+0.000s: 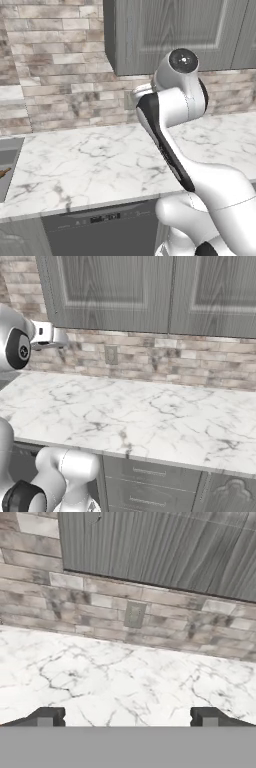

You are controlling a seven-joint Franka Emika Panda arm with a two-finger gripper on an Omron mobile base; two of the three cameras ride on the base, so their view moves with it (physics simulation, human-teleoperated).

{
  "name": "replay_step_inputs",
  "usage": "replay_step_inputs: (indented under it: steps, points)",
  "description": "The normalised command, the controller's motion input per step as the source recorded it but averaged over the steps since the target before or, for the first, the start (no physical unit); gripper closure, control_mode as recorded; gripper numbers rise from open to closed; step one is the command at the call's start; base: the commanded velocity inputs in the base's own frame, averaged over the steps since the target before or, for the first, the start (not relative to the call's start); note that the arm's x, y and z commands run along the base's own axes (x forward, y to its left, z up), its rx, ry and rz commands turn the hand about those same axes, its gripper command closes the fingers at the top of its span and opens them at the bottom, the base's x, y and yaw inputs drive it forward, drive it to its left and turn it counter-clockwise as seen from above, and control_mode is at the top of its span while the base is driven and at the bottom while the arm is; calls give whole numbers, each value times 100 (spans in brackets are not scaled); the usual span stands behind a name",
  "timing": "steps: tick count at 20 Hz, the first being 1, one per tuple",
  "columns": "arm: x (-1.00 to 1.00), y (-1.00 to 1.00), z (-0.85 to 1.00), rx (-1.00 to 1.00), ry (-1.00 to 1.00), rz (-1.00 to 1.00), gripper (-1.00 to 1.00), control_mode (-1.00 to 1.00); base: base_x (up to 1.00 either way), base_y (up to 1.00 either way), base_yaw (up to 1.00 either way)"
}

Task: Open the cabinet, pick the kettle from the cabinet, and place it in the sink.

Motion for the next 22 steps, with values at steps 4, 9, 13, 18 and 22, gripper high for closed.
replay_step_inputs:
  steps: [4, 9, 13, 18, 22]
  points:
    - [2, 13, 27, 0, -16, 5, -100, -100, 0, 0, 0]
    - [4, 13, 25, 0, -18, 1, -100, -100, 0, 0, 0]
    - [7, 3, 22, 0, -18, 0, -100, -100, 0, 0, 0]
    - [14, 2, 20, 1, -10, 0, -100, -100, 0, 0, 0]
    - [20, 7, 33, 6, 0, 0, -100, -100, 0, 0, 0]
